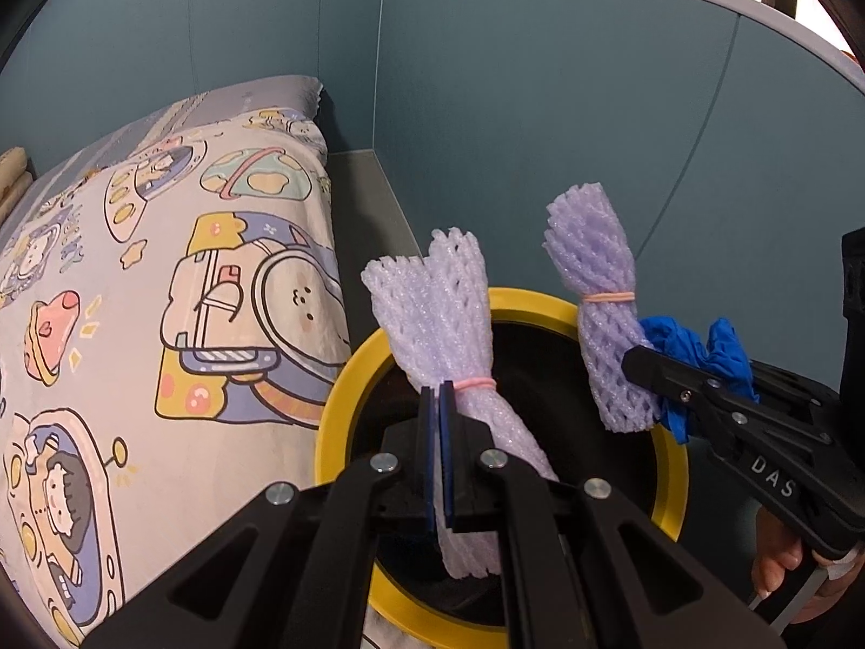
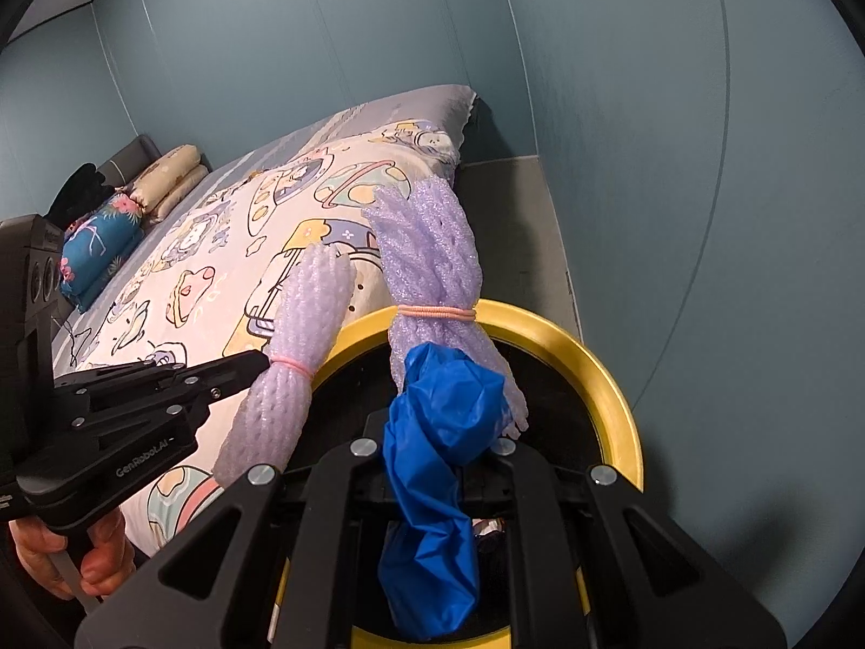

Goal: Collect trash
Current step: 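Open both tools to drop mesh net and glove into the bin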

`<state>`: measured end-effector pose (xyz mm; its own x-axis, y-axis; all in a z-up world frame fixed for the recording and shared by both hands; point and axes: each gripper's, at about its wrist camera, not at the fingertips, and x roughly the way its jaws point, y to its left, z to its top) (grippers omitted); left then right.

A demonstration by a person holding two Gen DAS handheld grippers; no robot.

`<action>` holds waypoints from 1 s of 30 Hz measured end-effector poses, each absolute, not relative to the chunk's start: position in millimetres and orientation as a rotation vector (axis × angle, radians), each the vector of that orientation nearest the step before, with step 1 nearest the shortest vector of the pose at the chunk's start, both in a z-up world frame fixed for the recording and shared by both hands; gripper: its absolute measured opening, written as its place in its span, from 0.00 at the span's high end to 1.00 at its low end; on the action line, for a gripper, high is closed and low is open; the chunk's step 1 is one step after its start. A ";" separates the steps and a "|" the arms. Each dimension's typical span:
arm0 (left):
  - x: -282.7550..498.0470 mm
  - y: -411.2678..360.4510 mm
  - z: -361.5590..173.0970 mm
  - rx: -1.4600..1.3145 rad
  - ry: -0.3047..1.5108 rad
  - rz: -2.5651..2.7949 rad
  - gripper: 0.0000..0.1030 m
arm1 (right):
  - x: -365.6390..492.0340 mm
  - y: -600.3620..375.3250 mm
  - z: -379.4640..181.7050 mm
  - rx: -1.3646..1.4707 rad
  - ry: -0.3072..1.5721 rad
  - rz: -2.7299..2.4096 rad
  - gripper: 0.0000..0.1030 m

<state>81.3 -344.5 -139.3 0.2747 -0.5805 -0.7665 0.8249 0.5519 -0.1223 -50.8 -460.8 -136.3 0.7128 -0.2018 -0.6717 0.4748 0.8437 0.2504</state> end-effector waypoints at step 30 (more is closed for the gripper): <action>114.1 -285.1 -129.9 0.217 0.849 -0.859 0.53 | -46.4 -458.2 -131.2 0.373 0.693 -0.502 0.58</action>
<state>114.1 -285.1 -129.9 0.3580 -0.5779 -0.7334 0.7402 0.6545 -0.1544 -46.4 -458.2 -131.2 0.6598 -0.3125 -0.6834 0.5524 0.8182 0.1592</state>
